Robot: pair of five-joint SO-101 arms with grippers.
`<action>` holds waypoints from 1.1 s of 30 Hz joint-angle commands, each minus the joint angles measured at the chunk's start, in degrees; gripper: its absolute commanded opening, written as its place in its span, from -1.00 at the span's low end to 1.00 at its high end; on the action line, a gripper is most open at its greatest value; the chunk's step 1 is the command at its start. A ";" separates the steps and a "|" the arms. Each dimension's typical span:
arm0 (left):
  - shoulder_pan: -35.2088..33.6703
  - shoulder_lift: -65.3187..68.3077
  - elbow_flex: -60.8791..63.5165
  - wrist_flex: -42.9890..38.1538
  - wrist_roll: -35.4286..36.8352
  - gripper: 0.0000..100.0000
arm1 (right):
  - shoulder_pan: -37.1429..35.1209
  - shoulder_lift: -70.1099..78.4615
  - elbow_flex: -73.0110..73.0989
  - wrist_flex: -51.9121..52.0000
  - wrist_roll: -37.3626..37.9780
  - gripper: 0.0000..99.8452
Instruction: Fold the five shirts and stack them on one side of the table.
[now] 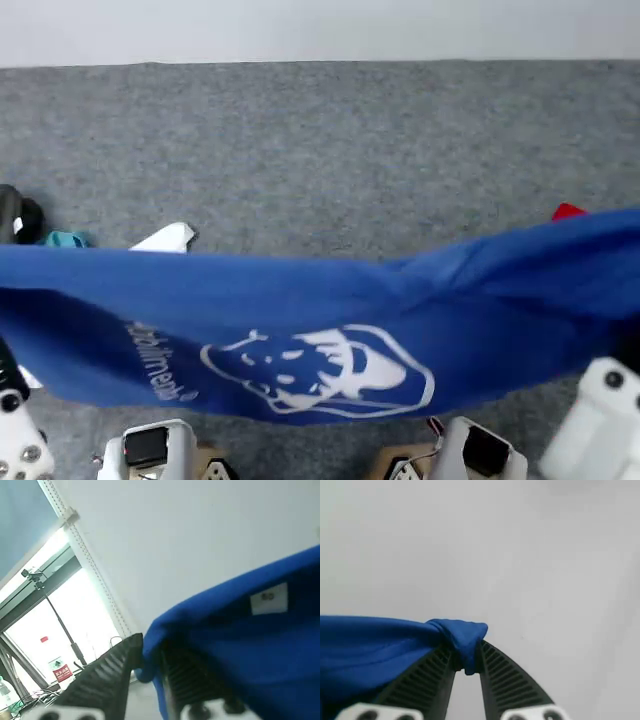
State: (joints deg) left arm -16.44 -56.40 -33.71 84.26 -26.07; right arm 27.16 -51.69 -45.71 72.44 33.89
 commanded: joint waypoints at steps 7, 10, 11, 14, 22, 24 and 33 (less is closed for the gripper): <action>-0.88 -0.09 4.88 2.02 -0.53 -0.99 | 1.01 5.23 -0.09 1.71 0.35 -0.98; -1.05 0.00 11.38 1.76 -0.53 -0.99 | 0.31 9.63 -0.09 3.38 0.62 -0.98; -0.88 0.26 13.93 1.67 -0.53 -0.99 | -1.10 11.21 -0.09 4.62 0.62 -0.98; -0.35 0.44 25.10 -0.97 -0.44 -0.99 | -6.20 16.48 -0.09 9.89 2.02 -0.98; 3.96 0.35 58.33 -20.04 -0.44 -0.99 | -14.55 34.07 -0.09 23.16 3.78 -0.98; 5.63 0.35 65.71 -26.11 -0.44 -0.99 | -15.16 38.99 -0.09 24.40 3.34 -0.98; 10.37 1.85 88.31 -51.69 -0.53 -0.99 | -16.84 58.15 -0.09 18.86 -2.29 -0.98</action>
State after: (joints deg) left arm -6.42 -55.69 51.12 40.40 -26.07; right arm 11.52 3.08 -44.92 94.68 33.45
